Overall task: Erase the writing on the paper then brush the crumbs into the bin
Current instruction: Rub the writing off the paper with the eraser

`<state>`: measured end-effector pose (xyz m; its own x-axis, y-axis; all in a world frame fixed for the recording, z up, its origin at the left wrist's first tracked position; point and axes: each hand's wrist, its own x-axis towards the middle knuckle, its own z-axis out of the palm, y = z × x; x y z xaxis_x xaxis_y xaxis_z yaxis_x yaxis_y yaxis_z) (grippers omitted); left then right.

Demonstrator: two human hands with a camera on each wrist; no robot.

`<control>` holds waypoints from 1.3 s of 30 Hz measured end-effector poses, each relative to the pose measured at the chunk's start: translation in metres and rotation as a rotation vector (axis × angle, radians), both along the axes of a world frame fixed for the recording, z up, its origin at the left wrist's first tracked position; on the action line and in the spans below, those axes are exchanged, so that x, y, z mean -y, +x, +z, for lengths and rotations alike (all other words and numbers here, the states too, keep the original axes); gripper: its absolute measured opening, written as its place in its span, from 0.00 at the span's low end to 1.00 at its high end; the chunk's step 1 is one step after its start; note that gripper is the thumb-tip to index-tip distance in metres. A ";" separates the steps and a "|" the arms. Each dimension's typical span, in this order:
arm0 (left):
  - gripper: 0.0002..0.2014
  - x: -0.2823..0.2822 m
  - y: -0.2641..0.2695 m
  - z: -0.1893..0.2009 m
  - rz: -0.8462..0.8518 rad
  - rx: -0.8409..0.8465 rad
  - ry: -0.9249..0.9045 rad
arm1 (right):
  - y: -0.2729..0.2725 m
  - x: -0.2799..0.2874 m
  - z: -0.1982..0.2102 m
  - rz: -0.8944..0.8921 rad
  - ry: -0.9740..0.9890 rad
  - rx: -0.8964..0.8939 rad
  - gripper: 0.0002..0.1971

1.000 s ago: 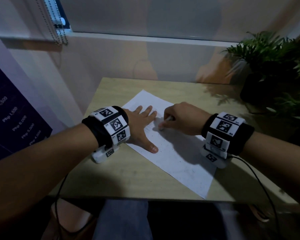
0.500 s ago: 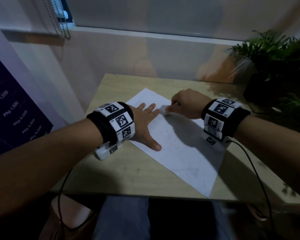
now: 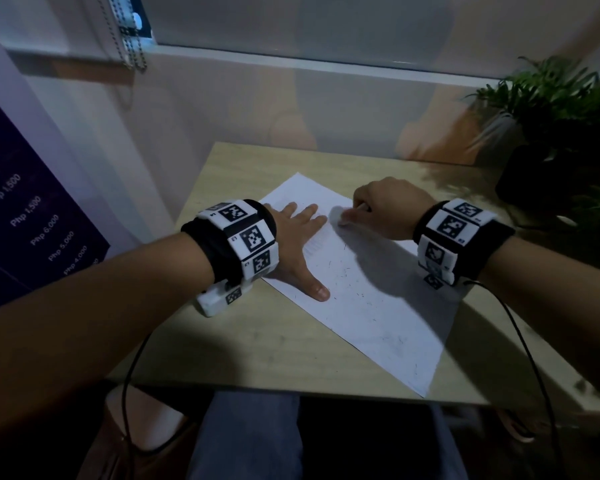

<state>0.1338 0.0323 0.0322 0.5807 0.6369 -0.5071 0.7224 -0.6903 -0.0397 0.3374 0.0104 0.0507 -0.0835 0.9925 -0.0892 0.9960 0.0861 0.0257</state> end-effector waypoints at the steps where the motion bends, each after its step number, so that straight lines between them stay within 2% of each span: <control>1: 0.71 -0.001 0.000 0.000 0.000 0.005 -0.004 | -0.006 0.003 -0.001 0.028 0.008 0.013 0.21; 4: 0.71 -0.004 0.001 0.001 0.010 0.020 -0.040 | -0.022 0.015 -0.007 0.141 -0.024 -0.051 0.21; 7: 0.72 -0.005 0.001 0.000 0.005 0.012 -0.032 | -0.014 0.009 -0.005 0.111 -0.076 -0.116 0.23; 10: 0.72 -0.003 0.000 -0.001 0.001 -0.008 -0.013 | -0.001 0.000 0.000 -0.018 -0.034 -0.048 0.24; 14: 0.71 -0.001 0.001 0.000 0.001 0.023 -0.003 | -0.020 0.012 -0.003 0.054 0.023 0.069 0.23; 17: 0.69 0.000 0.001 0.001 0.005 0.034 -0.005 | -0.027 0.020 -0.005 0.123 -0.075 -0.063 0.23; 19: 0.70 0.000 0.001 0.001 0.000 0.019 -0.001 | -0.018 0.013 -0.001 0.087 -0.107 -0.096 0.25; 23: 0.71 0.000 0.001 0.001 -0.002 -0.005 -0.006 | -0.007 0.007 0.002 -0.040 0.013 0.060 0.22; 26: 0.70 0.001 0.002 0.002 0.000 0.021 -0.001 | -0.030 0.027 -0.002 0.067 0.055 0.121 0.20; 29: 0.68 0.001 0.004 0.004 0.001 0.019 -0.011 | -0.043 0.043 0.001 0.149 -0.041 -0.065 0.13; 31: 0.70 -0.001 0.003 0.002 0.004 0.008 -0.017 | -0.034 0.034 0.002 0.104 -0.121 -0.134 0.16; 34: 0.72 -0.003 0.002 -0.002 0.006 0.008 -0.011 | -0.022 0.017 0.002 -0.019 -0.064 0.013 0.25; 36: 0.71 -0.002 0.002 -0.002 0.004 0.014 -0.006 | -0.032 0.023 0.003 -0.003 -0.002 0.114 0.23; 39: 0.70 -0.002 0.005 0.002 0.009 0.025 -0.018 | -0.055 0.044 0.007 0.116 -0.031 0.040 0.17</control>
